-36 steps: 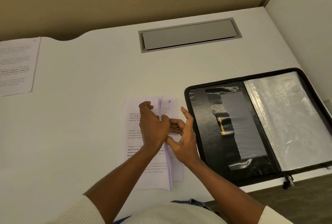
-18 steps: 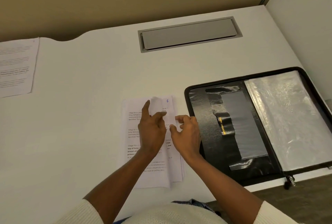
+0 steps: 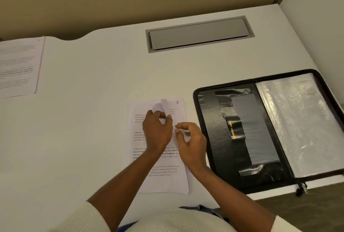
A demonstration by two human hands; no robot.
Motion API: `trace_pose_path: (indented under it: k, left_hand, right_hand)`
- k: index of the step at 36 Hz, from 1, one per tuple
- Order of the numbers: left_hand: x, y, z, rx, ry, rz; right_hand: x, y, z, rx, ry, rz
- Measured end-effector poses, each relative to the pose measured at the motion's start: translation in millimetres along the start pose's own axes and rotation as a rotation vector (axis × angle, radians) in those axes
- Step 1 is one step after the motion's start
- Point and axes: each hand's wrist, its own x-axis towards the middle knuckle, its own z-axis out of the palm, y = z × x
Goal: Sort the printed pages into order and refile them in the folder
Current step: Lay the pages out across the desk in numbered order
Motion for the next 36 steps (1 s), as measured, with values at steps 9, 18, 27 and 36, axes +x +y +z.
trace_pose_path:
  k: [9, 18, 27, 36]
  left_hand:
    - [0, -8, -4, -0.111, 0.020, -0.038]
    - [1, -11, -8, -0.195, 0.053, -0.067]
    - [0, -7, -11, -0.200, 0.069, -0.109]
    - [3, -2, -14, -0.167, 0.137, -0.065]
  right_hand:
    - [39, 16, -6, -0.391, 0.034, 0.129]
    - [44, -1, 4, -0.461, 0.006, 0.131]
    - [35, -2, 6, -0.333, 0.058, 0.156]
    - [34, 5, -7, -0.314, 0.085, 0.139]
